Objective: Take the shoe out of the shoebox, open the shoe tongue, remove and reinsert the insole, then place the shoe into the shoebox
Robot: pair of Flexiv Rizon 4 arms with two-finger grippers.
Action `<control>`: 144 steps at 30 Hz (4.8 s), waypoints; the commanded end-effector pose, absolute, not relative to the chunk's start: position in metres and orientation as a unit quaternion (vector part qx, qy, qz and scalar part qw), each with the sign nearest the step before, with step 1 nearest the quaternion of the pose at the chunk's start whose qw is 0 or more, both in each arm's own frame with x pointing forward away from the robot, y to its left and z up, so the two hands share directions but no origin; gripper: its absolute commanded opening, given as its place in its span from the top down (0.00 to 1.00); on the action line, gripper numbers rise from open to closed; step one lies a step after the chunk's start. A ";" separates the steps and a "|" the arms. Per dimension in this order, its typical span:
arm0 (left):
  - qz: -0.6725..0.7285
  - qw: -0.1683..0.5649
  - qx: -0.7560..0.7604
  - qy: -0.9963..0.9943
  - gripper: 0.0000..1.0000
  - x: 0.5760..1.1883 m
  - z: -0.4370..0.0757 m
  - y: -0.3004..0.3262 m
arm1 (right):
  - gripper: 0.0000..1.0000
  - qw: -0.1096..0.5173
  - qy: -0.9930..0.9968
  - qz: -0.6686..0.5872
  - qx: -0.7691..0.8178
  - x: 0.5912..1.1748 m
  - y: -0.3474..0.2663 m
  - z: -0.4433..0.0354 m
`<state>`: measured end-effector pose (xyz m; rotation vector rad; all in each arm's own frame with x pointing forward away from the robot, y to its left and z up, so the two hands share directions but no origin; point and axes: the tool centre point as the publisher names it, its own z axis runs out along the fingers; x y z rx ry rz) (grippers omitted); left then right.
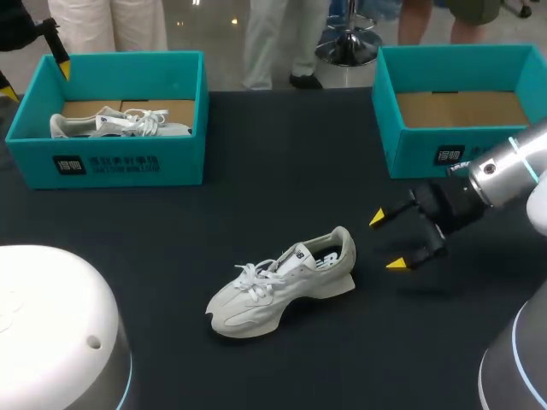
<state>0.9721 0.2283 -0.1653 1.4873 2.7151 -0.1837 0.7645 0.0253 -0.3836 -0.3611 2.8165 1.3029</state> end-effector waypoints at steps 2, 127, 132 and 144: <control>-0.058 0.021 0.480 0.875 0.00 0.971 -0.165 0.229 | 0.00 -0.024 0.899 0.417 -0.129 0.771 0.041 -0.389; -0.058 0.021 0.480 0.875 0.00 0.971 -0.165 0.229 | 1.00 0.026 0.885 0.465 0.014 0.738 0.050 -0.417; -0.058 0.021 0.480 0.875 0.00 0.971 -0.165 0.229 | 1.00 0.025 0.885 0.465 0.014 0.737 0.052 -0.420; -0.058 0.021 0.480 0.875 0.00 0.971 -0.165 0.229 | 1.00 0.023 0.884 0.467 0.016 0.737 0.054 -0.421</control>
